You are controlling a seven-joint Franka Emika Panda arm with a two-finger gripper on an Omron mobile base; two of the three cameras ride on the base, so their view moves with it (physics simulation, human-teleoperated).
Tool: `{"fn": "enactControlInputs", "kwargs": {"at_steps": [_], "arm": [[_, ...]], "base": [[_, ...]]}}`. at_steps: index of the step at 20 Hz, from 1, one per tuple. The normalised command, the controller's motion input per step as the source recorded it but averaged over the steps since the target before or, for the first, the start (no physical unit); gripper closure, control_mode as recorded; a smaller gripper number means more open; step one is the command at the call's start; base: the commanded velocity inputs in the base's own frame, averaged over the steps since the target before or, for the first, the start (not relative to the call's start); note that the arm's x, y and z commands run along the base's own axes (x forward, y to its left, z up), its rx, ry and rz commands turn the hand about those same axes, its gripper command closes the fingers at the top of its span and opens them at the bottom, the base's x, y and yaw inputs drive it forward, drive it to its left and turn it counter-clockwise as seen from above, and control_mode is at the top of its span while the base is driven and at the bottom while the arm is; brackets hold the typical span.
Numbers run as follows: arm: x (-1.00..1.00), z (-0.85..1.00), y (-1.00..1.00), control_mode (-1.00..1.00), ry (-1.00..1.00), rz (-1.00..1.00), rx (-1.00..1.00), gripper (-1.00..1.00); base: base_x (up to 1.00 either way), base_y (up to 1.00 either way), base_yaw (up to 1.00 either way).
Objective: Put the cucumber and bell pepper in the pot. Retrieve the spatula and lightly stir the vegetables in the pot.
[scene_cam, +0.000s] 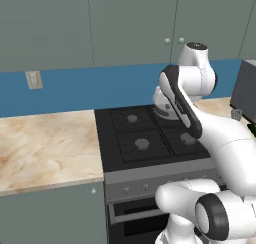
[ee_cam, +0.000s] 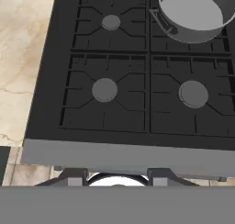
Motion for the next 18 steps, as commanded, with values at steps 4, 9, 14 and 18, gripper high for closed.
{"fn": "enactControlInputs", "kwargs": {"at_steps": [4,9,14,18], "arm": [[-0.13,-0.04,0.14,-1.0,0.01,0.0,0.0,-1.0],[-0.34,-0.09,0.07,-1.0,0.02,-0.04,0.01,-1.0],[-0.52,-0.32,-0.3,-1.0,0.0,-0.16,0.0,-1.0],[-0.47,-0.11,-0.75,-1.0,0.0,-0.27,0.0,-1.0]], "base": [[0.0,0.0,0.0],[0.0,0.0,0.0],[0.0,0.0,0.0],[0.0,0.0,0.0]]}}
